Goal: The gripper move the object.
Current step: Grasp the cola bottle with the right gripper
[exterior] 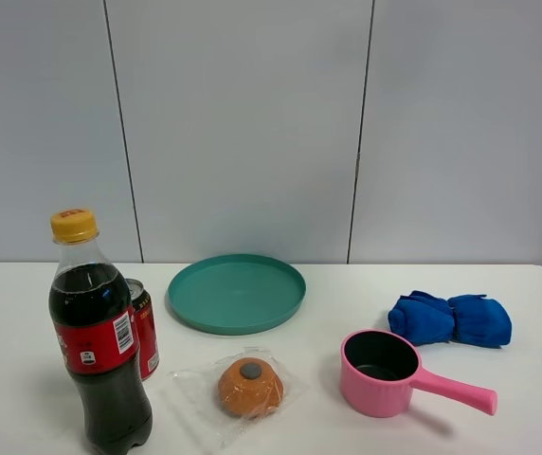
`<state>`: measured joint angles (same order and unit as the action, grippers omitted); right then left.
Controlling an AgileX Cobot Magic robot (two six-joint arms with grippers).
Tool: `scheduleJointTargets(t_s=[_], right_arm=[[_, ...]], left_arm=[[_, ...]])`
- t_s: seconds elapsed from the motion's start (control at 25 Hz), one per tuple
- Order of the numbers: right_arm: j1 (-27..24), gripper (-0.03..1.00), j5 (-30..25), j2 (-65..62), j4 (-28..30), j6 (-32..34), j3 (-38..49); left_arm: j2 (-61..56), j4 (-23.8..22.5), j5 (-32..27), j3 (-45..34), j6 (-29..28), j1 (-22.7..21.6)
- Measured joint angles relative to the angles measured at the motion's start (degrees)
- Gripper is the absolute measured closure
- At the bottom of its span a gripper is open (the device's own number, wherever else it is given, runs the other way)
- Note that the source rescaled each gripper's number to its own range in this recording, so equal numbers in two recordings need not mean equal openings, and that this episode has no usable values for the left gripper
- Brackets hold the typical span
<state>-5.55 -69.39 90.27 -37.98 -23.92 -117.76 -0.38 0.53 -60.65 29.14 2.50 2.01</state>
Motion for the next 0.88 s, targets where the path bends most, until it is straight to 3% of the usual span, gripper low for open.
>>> scheduleJointTargets(t_s=[0.2,0.48,0.88], right_arm=[[4.8,0.22,0.0,8.0,0.7,-1.9,-4.8],[21.5,0.22,0.3,13.6,8.0,-6.4,-5.0],[43.5,0.22,7.0,18.2,12.3,-7.6,-5.1]], left_arm=[[0.0,0.0,0.0,0.0,0.0,0.0],[0.0,0.0,0.0,0.0,0.0,0.0],[0.0,0.0,0.0,0.0,0.0,0.0]])
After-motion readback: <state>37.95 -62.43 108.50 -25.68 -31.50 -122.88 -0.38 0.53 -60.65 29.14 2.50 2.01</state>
